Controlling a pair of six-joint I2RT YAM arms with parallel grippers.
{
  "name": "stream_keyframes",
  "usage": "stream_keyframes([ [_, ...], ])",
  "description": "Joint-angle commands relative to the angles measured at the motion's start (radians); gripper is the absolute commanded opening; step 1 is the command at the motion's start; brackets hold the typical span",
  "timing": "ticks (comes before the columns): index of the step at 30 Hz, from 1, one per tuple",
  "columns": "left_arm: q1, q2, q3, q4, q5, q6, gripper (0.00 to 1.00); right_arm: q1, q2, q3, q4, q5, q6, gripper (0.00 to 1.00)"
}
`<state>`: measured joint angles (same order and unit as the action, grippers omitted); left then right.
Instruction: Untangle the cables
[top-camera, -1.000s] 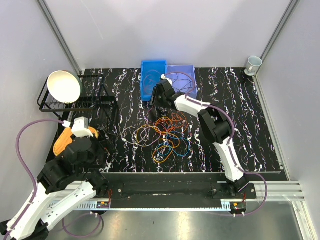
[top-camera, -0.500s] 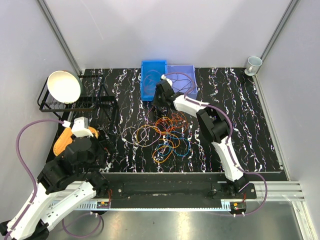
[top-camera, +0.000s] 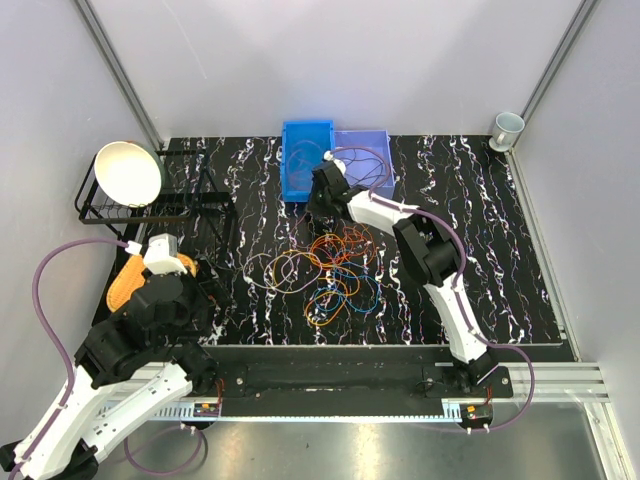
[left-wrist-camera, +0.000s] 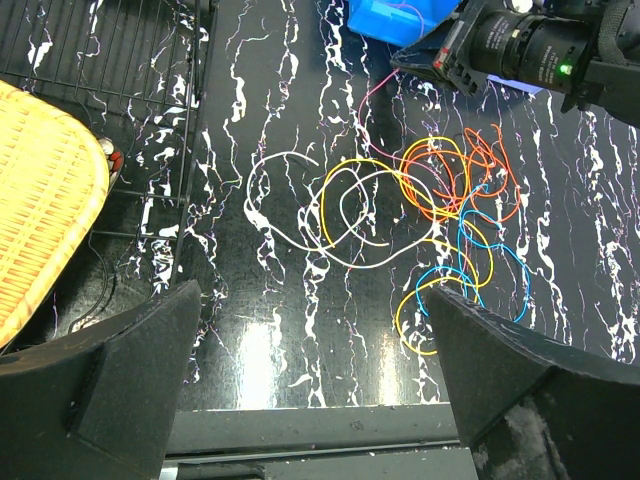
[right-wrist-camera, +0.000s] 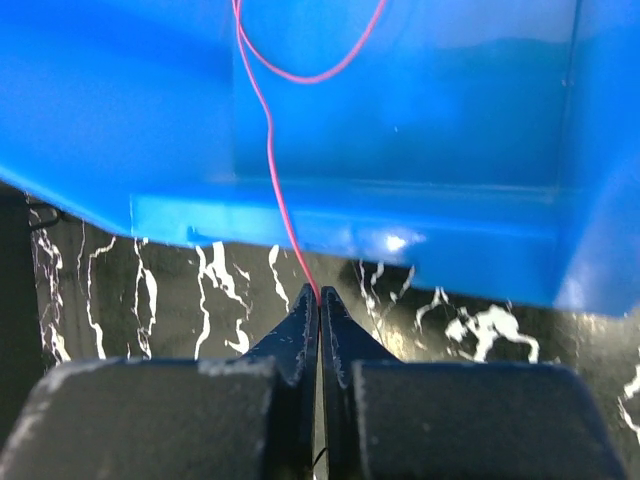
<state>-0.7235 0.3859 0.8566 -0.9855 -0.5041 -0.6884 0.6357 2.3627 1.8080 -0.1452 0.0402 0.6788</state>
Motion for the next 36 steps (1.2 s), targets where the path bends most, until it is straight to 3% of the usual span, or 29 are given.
stream_keyframes([
  [1,0.009,-0.009,-0.008,0.048,0.009,0.015,0.99,0.005,-0.163,-0.018,0.03,-0.013,0.004,0.0],
  [16,0.012,-0.009,-0.008,0.05,0.013,0.018,0.98,0.004,-0.324,0.074,0.019,-0.077,-0.054,0.0],
  [36,0.013,-0.012,-0.01,0.05,0.009,0.018,0.99,-0.088,-0.142,0.737,-0.183,-0.168,-0.12,0.0],
])
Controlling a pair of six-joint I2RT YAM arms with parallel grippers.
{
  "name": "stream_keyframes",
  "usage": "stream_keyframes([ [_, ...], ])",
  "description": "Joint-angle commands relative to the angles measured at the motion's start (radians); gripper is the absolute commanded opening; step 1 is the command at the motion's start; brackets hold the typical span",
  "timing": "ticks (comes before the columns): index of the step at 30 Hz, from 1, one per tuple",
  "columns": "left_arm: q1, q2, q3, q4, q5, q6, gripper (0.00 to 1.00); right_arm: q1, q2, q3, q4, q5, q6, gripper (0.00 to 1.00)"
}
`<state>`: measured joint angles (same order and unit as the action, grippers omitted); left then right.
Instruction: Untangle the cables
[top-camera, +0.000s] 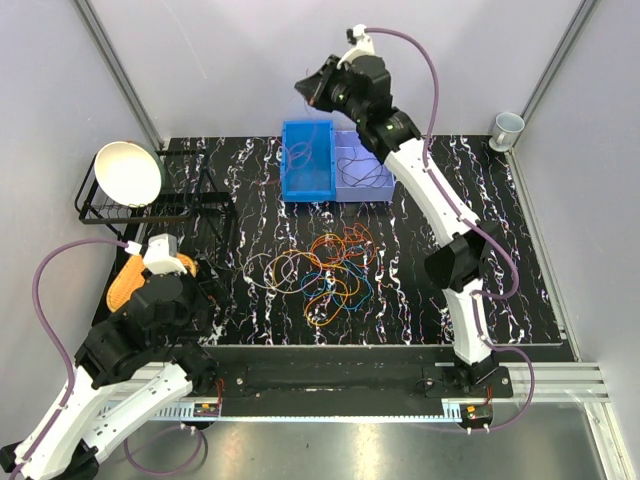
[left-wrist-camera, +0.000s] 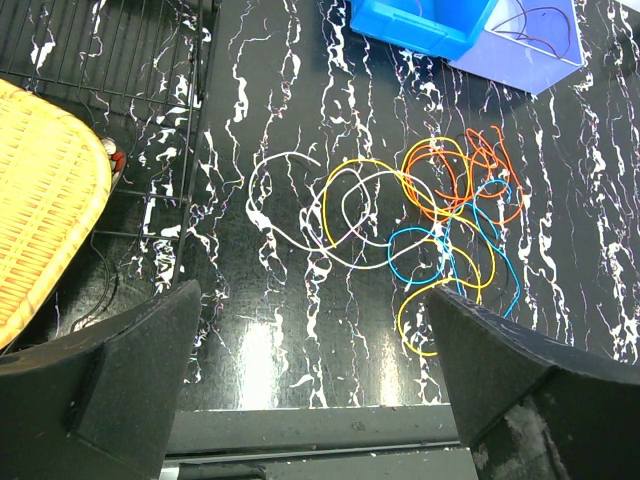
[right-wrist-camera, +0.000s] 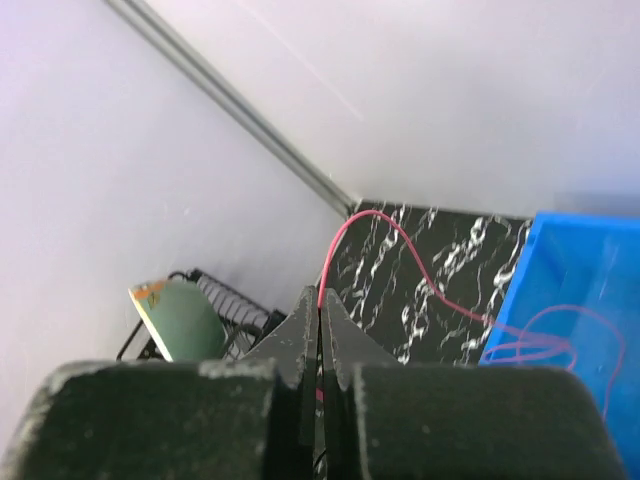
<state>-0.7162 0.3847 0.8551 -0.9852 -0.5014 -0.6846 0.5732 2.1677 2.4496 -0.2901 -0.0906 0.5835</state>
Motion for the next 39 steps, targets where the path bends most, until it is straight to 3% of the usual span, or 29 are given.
stream_keyframes([
  [1,0.006,-0.01,-0.008,0.049,0.006,0.014,0.99,-0.033,0.061,0.12,-0.038,-0.04,-0.024,0.0],
  [15,0.011,0.0,-0.008,0.049,0.009,0.014,0.99,-0.09,0.214,0.25,0.0,-0.081,-0.066,0.0],
  [25,0.015,0.005,-0.008,0.049,0.006,0.016,0.99,-0.119,0.306,0.273,0.132,-0.104,-0.109,0.0],
  [39,0.027,0.022,-0.008,0.048,0.011,0.017,0.98,-0.119,0.412,0.27,0.172,-0.075,-0.175,0.0],
])
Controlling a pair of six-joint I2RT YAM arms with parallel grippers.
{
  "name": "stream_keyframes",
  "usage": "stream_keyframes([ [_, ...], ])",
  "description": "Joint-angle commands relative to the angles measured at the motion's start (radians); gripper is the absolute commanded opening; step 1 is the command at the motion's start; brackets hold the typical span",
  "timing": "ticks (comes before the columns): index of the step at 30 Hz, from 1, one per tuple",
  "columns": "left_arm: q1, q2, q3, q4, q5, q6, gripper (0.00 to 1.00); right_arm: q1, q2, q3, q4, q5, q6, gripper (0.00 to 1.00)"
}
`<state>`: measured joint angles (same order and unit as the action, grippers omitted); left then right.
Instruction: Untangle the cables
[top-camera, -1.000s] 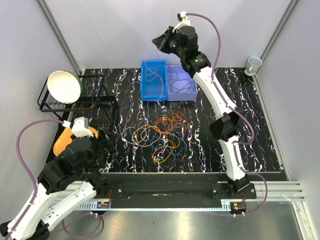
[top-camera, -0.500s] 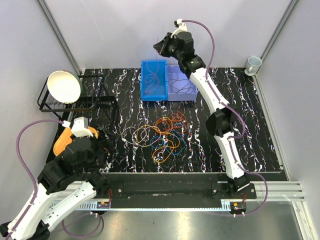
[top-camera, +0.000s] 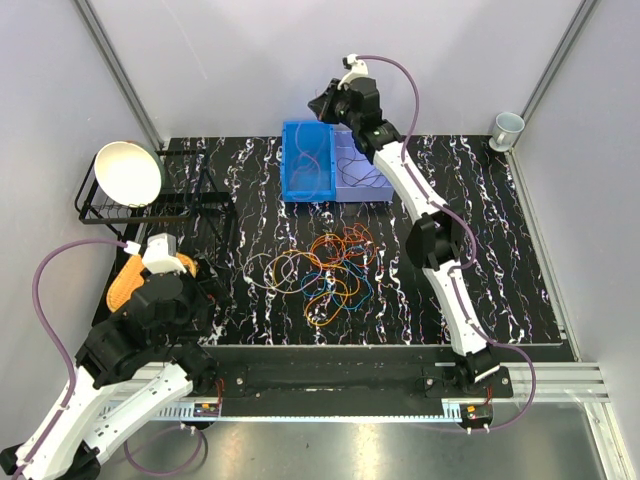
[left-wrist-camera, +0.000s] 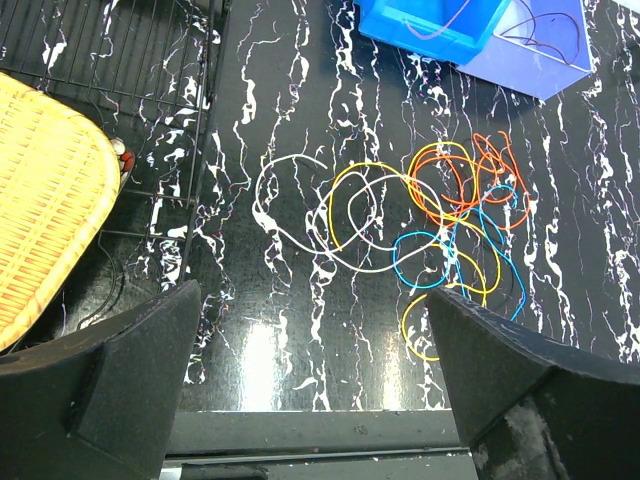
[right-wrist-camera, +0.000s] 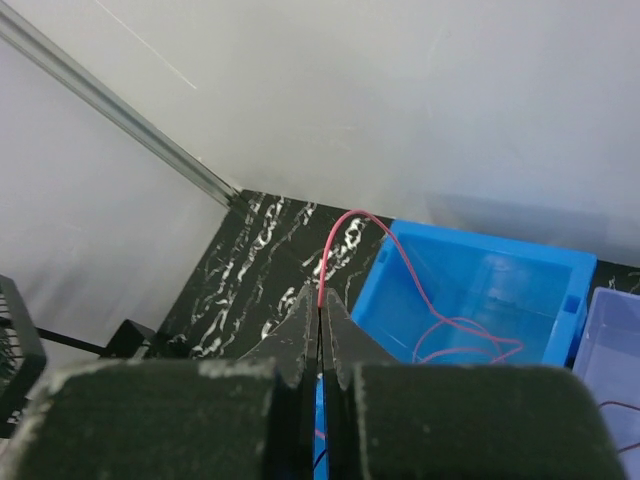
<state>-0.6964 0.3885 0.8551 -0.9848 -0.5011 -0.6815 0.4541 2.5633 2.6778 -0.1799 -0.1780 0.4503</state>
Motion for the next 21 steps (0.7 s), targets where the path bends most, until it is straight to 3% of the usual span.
stream_keyframes([
  [1,0.009,0.018,-0.008,0.049,0.01,0.014,0.99,-0.002,0.02,0.039,0.063,0.017,-0.045,0.0],
  [21,0.026,0.033,-0.01,0.055,0.024,0.022,0.98,0.0,-0.017,0.067,0.203,0.023,-0.058,0.0],
])
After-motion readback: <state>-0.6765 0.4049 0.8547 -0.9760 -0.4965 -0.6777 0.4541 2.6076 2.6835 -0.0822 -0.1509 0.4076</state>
